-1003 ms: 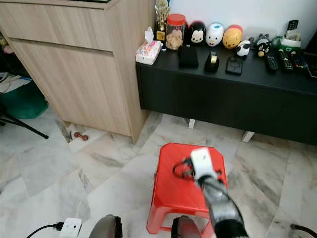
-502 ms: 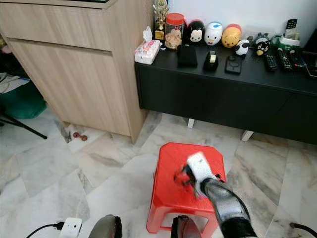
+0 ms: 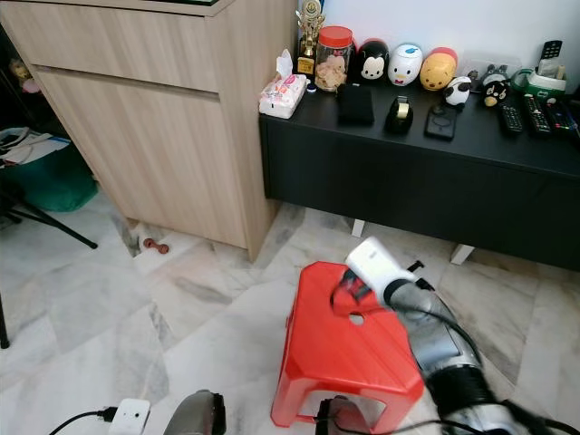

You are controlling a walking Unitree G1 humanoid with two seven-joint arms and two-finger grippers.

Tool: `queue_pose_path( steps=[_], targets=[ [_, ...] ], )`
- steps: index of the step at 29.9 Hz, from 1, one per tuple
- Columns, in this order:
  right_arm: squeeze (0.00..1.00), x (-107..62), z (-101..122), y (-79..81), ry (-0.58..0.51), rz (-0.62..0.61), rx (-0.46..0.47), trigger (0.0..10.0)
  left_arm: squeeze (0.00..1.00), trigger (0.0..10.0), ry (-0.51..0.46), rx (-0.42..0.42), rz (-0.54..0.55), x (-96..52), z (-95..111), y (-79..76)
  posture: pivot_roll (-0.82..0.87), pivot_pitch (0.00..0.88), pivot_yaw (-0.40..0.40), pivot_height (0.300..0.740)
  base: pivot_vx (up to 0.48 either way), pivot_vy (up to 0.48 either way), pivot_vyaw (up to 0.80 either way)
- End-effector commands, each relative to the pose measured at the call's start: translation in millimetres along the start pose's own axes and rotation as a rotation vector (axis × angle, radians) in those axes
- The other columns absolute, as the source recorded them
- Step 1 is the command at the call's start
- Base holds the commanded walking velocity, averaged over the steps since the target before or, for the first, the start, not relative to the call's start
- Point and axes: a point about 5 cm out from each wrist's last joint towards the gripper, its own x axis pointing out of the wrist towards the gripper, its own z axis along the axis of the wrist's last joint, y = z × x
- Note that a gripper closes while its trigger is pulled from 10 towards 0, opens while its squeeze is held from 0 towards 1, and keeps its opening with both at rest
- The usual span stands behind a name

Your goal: Hang keys on a hook

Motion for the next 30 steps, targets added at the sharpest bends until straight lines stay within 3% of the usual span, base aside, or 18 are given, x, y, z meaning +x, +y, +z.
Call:
queue_pose_path(
  steps=[1,9,30],
  targets=[
    [0.0,-2.3,7.8,-7.9,-0.05,-0.054,0.182,10.0,0.0,10.0,0.023,-0.009,0.002,-1.5,-8.3,0.1,0.12,0.087,-0.029,0.63,0.0,0.0,0.0],
    [0.0,-10.7,10.0,9.5,-0.192,-0.05,0.22,10.0,0.0,10.0,0.019,-0.009,0.01,-1.5,-7.7,2.0,0.12,0.093,-0.026,0.634,0.0,0.0,0.0],
    [0.0,-12.3,4.1,10.3,-0.167,-0.102,0.257,10.0,0.0,10.0,0.005,-0.016,0.011,-1.4,-5.5,3.0,0.12,0.095,-0.025,0.714,0.0,0.0,0.0]
  ],
)
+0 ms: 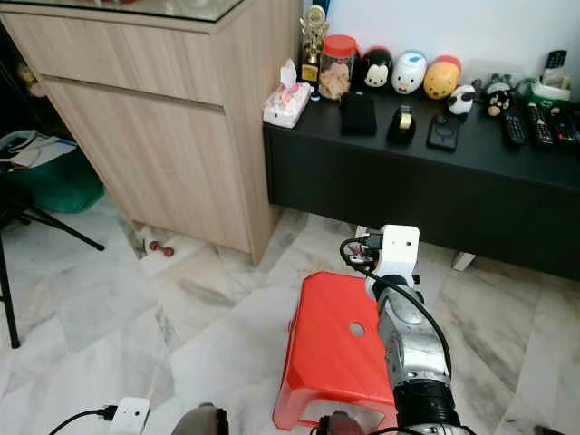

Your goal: Hang keys on a hook

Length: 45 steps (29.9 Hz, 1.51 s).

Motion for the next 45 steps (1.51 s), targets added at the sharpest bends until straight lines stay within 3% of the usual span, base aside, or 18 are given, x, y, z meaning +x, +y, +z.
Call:
queue_pose_path(
  steps=[1,23,31,45],
  targets=[
    [0.0,-1.7,6.2,1.0,-0.035,-0.007,0.003,10.0,0.0,10.0,0.018,-0.003,0.005,-1.3,-6.3,2.2,0.12,0.095,-0.025,0.724,0.0,0.0,0.0],
    [0.0,-3.9,5.3,0.9,-0.055,-0.048,-0.002,10.0,0.0,10.0,0.001,-0.033,-0.004,-1.1,-4.6,0.4,0.12,0.088,-0.026,0.74,-0.011,0.0,0.0],
    [0.0,-3.4,3.2,-7.4,-0.053,-0.141,0.032,10.0,0.0,10.0,-0.01,-0.039,-0.01,-1.1,-3.4,0.4,0.12,0.077,-0.025,0.74,-0.12,0.0,0.0],
    [0.0,-3.5,3.5,-11.9,-0.062,-0.202,0.051,10.0,0.0,10.0,-0.034,-0.072,-0.011,-1.0,-0.8,-0.4,0.12,0.083,-0.025,0.74,-0.14,0.0,0.0]
  ],
)
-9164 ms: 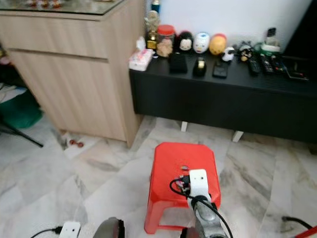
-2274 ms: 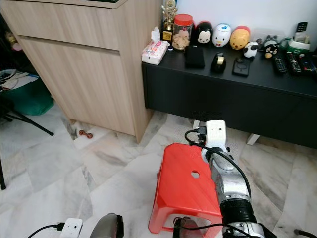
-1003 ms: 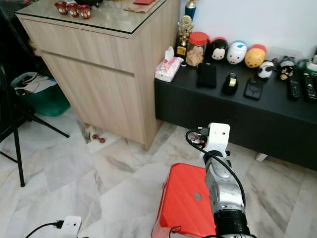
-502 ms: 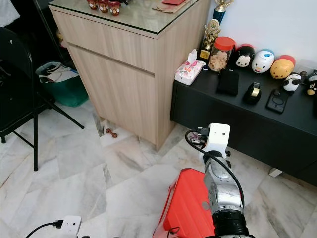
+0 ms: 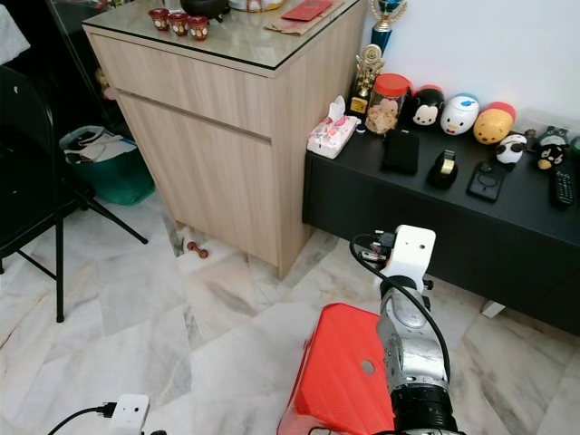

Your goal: Hang keys on a hook

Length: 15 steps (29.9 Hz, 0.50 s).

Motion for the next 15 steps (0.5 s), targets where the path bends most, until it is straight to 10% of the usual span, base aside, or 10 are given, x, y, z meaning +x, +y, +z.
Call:
queue_pose_path(
  steps=[1,15],
  targets=[
    [0.0,-0.1,-1.6,-0.3,-0.002,-0.008,0.009,10.0,0.0,10.0,0.014,-0.026,0.001,-1.5,-6.4,0.1,0.12,0.084,-0.025,0.74,-0.322,0.0,0.0],
    [0.0,-0.7,-4.1,0.0,0.0,-0.02,0.015,10.0,0.0,10.0,-0.005,-0.031,0.003,-0.8,-2.4,0.6,0.13,0.087,-0.024,0.74,-0.327,0.0,0.0]
  ],
)
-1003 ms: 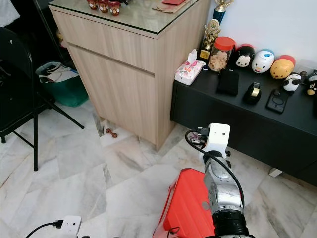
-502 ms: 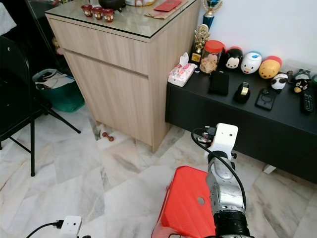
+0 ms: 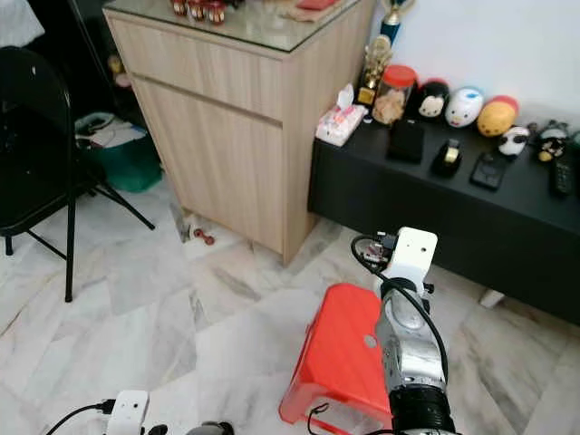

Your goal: Hang keys on a hook

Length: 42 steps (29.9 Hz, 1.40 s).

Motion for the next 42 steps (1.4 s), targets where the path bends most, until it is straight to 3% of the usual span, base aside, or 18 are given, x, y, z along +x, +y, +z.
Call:
queue_pose_path(
  steps=[1,24,32,42],
  targets=[
    [0.0,-0.5,-0.7,-2.0,-0.004,-0.013,0.008,10.0,0.0,10.0,0.01,-0.014,0.001,-1.3,-5.0,0.4,0.13,0.087,-0.024,0.74,-0.326,0.0,0.0],
    [0.0,0.1,-2.3,-3.0,-0.003,-0.033,0.022,10.0,0.0,10.0,0.001,-0.02,-0.002,-1.0,-3.1,0.4,0.12,0.086,-0.026,0.74,-0.326,0.0,0.0],
    [0.0,-1.0,-16.4,-7.9,0.05,-0.048,0.012,10.0,0.0,10.0,0.001,-0.02,-0.003,-1.0,-3.4,0.3,0.13,0.084,-0.027,0.74,-0.324,0.0,0.0],
    [0.0,-1.3,-18.0,-12.4,0.051,-0.062,-0.004,10.0,0.0,10.0,0.018,0.011,-0.003,-0.9,-4.5,-0.1,0.12,0.085,-0.026,0.74,-0.249,0.0,0.0]
  ],
)
